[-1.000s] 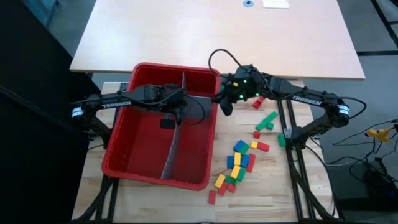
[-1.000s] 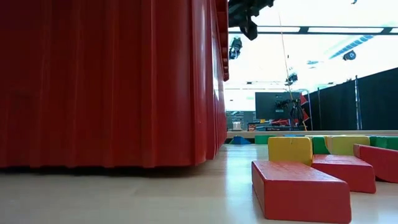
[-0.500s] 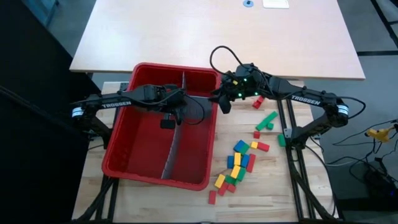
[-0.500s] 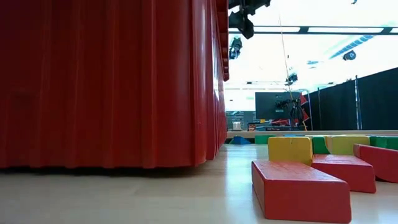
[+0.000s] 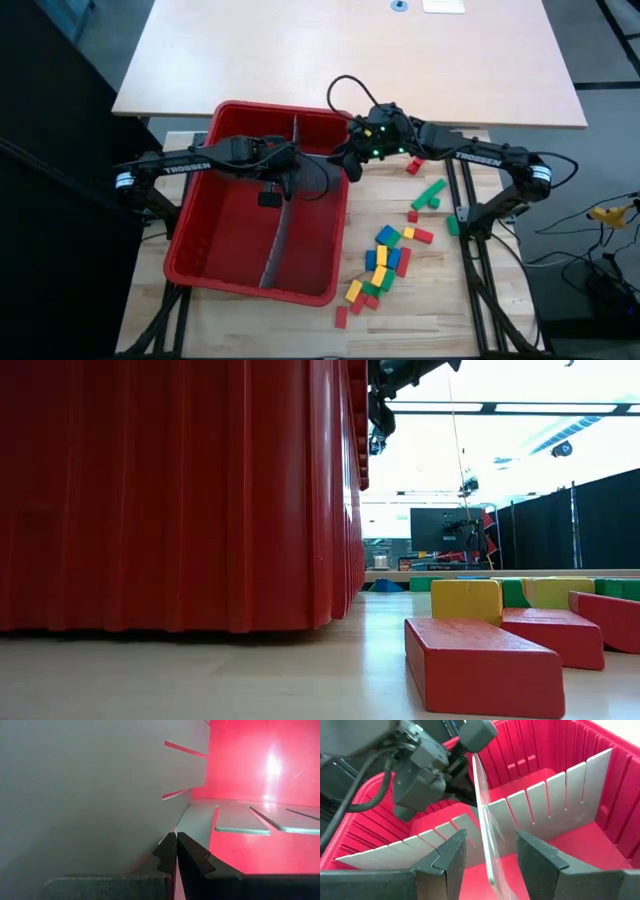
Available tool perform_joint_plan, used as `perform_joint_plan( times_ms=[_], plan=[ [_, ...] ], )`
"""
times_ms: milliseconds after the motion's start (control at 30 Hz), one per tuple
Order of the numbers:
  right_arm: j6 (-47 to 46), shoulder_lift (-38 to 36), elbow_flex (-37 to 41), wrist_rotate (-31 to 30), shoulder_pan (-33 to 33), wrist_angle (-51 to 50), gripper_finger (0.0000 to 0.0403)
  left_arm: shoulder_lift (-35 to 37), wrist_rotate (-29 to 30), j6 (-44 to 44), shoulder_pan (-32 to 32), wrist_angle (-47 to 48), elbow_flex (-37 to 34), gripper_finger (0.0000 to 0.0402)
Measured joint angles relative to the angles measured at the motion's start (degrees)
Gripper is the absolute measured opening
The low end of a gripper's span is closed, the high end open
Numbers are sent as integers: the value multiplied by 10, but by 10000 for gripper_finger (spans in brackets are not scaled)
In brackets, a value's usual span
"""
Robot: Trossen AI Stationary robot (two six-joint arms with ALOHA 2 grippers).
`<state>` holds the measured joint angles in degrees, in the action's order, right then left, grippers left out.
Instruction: Sort blocks
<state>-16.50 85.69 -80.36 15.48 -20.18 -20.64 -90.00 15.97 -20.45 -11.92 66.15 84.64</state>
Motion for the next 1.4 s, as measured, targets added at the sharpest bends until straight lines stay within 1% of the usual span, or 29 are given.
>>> perform_joint_plan(
  times_ms=[200, 300, 367, 467, 500, 533, 767, 867, 1033, 1167, 1400],
  plan=[
    [0, 11, 0, 1, 0, 1, 148, 0, 0, 0, 0, -1, 0, 0],
    [5, 16, 0, 2, 0, 0, 133, 0, 0, 1, 0, -1, 0, 0],
    [23, 16, 0, 1, 0, 0, 106, 0, 0, 1, 0, -1, 0, 0],
    [42, 16, 0, 4, 0, 1, 31, 0, 0, 1, 0, -1, 0, 0],
    [46, 15, 0, 5, 0, 1, 16, 0, 0, 1, 0, -1, 0, 0],
    [47, 15, 0, 6, 0, 1, 12, 0, 0, 1, 0, -1, 0, 0],
    [51, 11, -1, 5, 0, -4, 1, 0, -1, 2, 0, -1, 0, 0],
    [56, 11, -25, 4, 1, -30, 1, 0, 0, 1, 0, -3, 1, 0],
    [84, 12, -75, 3, 1, -105, 0, -1, -3, -3, 1, -12, 1, 0],
    [90, 8, -80, 0, 3, -139, 0, -1, -5, -5, 1, -11, 1, 0],
    [91, 7, -81, 4, 17, -157, 0, -1, -4, -3, 1, -10, 1, 0]
  ],
)
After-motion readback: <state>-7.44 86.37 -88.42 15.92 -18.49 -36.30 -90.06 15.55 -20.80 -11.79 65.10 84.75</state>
